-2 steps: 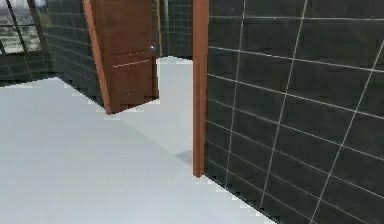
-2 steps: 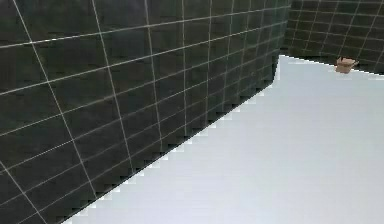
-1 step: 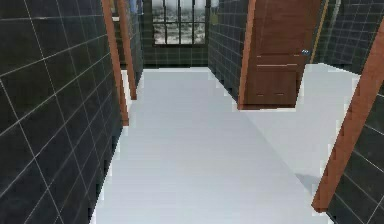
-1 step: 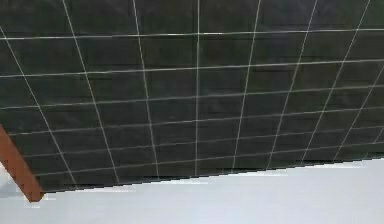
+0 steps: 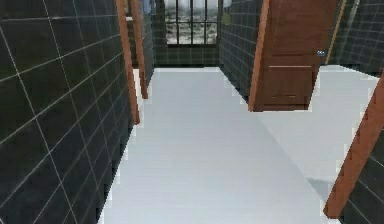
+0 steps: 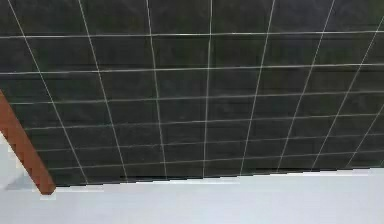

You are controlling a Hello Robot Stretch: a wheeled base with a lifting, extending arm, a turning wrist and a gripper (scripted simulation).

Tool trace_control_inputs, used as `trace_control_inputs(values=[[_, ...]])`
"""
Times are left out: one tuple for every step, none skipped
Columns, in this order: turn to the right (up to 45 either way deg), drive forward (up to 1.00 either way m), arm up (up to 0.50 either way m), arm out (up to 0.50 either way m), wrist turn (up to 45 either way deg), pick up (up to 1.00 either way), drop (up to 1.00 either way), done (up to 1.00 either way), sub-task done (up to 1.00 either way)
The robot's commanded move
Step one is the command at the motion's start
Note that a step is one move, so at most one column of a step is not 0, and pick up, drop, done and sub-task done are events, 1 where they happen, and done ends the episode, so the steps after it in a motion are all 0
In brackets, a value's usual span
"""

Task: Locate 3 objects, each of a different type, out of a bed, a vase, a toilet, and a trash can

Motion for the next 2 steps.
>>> trace_control_inputs(values=[[0.0, 1.00, 0.00, 0.00, 0.0, 0.00, 0.00, 0.00, 0.00], [0.0, 1.00, 0.00, 0.00, 0.0, 0.00, 0.00, 0.00, 0.00]])
